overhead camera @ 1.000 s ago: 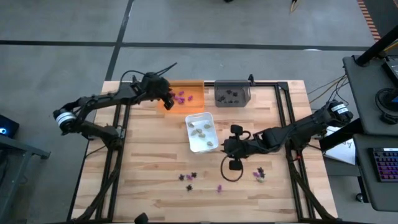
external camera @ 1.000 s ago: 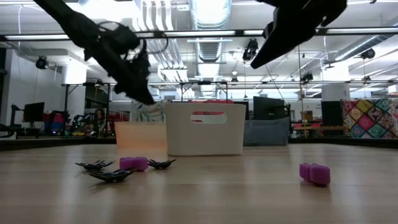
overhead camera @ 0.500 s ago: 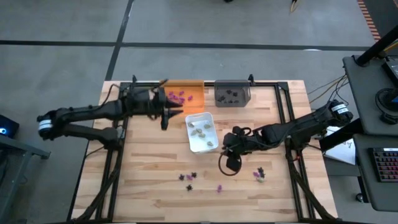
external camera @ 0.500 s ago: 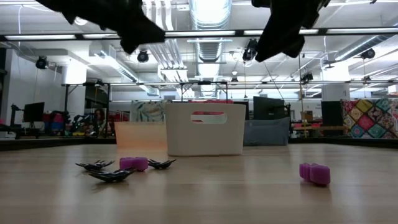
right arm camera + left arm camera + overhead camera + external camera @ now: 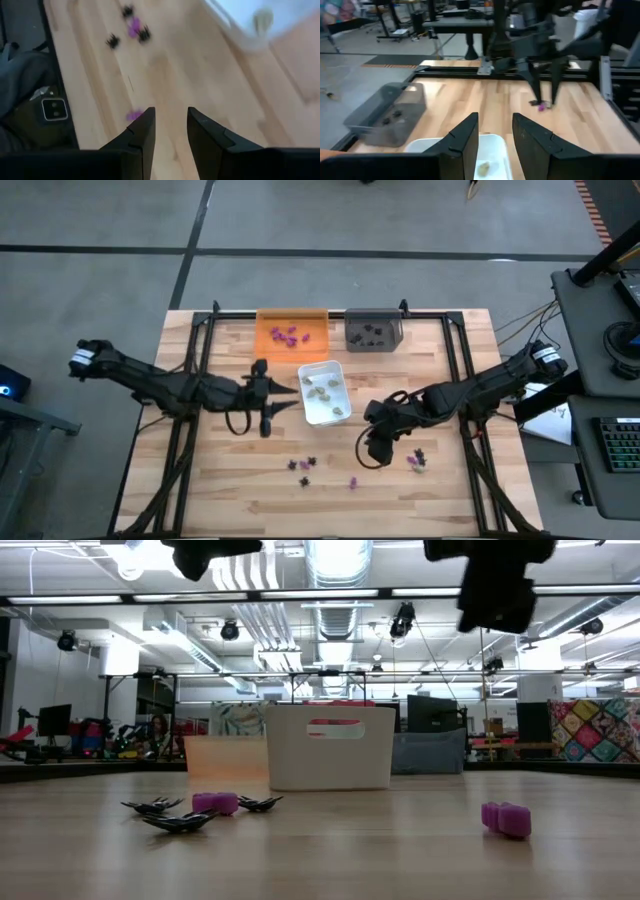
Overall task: Sort Halloween decoration
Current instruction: Put the black spider toy into the black bin
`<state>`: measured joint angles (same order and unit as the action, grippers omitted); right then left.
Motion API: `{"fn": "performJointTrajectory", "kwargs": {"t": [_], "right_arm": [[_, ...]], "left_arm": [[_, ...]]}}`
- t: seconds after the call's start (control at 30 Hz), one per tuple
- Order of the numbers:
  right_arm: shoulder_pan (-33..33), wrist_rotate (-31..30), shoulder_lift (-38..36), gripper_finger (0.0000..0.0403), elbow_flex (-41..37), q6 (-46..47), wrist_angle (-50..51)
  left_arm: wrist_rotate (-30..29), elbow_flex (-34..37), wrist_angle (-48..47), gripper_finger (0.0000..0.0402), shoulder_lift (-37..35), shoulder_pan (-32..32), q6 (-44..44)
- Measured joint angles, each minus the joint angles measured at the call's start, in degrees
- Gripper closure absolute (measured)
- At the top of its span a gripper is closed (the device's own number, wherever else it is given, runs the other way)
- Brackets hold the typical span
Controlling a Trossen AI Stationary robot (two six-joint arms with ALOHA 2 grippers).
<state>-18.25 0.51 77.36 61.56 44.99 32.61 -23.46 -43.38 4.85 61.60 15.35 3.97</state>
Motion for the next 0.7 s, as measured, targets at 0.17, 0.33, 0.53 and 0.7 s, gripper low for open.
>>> {"fn": "performJointTrajectory", "kwargs": {"t": [0.17,0.33,0.53,0.7], "right_arm": [[-0.60,3.10,0.00,0.0303,0.00,7.13,6.63],[-2.51,5.90,0.00,0.0303,0.00,13.76,12.64],[-5.51,6.02,0.00,0.0303,-0.02,22.25,23.11],[-7.83,5.53,0.00,0.0303,-0.68,26.87,30.10]], "left_arm": [[-0.05,0.00,2.50,0.0300,2.91,3.01,0.17],[-0.05,0.00,4.36,0.0300,5.90,3.46,0.05],[-0.16,0.00,6.91,0.0300,7.27,3.37,-3.52],[-0.22,0.00,8.71,0.0300,7.26,3.30,-6.88]]}}
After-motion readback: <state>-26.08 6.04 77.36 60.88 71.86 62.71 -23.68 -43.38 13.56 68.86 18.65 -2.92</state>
